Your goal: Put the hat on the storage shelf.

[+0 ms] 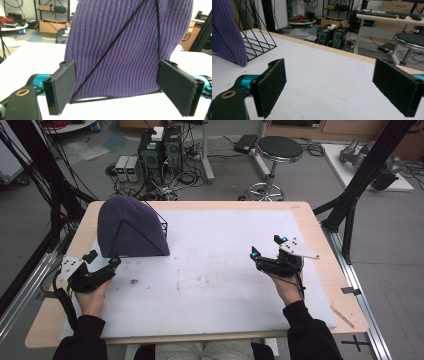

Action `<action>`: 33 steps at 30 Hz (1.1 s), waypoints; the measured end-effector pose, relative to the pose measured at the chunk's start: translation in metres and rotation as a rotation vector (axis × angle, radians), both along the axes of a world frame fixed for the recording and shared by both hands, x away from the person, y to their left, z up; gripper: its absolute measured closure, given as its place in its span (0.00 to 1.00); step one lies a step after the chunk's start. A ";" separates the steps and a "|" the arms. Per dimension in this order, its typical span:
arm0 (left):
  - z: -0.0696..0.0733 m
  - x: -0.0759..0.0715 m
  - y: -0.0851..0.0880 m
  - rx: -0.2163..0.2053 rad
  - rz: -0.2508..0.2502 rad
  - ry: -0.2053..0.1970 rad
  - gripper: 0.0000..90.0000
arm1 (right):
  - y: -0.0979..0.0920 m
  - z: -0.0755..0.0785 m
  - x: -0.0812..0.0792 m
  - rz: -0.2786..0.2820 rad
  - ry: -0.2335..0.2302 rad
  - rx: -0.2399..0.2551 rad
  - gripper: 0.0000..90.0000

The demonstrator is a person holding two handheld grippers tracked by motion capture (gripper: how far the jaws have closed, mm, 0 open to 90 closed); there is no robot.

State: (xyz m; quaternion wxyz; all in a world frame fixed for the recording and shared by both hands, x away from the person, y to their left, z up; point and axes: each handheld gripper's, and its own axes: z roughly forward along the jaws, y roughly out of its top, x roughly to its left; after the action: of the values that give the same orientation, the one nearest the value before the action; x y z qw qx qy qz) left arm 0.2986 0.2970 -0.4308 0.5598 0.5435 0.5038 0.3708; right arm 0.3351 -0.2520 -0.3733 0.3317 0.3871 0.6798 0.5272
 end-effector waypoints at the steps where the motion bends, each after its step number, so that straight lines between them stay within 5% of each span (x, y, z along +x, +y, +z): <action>1: -0.001 -0.001 0.000 -0.004 0.002 -0.001 0.19 | -0.002 -0.003 -0.002 0.004 -0.009 0.007 0.12; 5: -0.002 -0.005 0.001 -0.005 0.000 -0.004 0.19 | -0.008 -0.013 -0.008 -0.001 -0.027 0.051 0.12; 19: -0.010 -0.019 -0.002 0.049 0.006 0.009 0.19 | -0.028 -0.050 -0.027 -0.149 -0.068 0.066 0.15; 33: -0.015 -0.024 0.002 0.034 0.015 0.007 0.19 | -0.032 -0.058 -0.030 -0.206 -0.073 0.081 0.15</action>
State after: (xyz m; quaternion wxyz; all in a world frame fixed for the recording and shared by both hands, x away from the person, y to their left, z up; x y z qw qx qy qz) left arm 0.2747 0.2987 -0.4458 0.5459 0.5502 0.5035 0.3817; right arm 0.3049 -0.2839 -0.4311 0.3927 0.4486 0.6020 0.5311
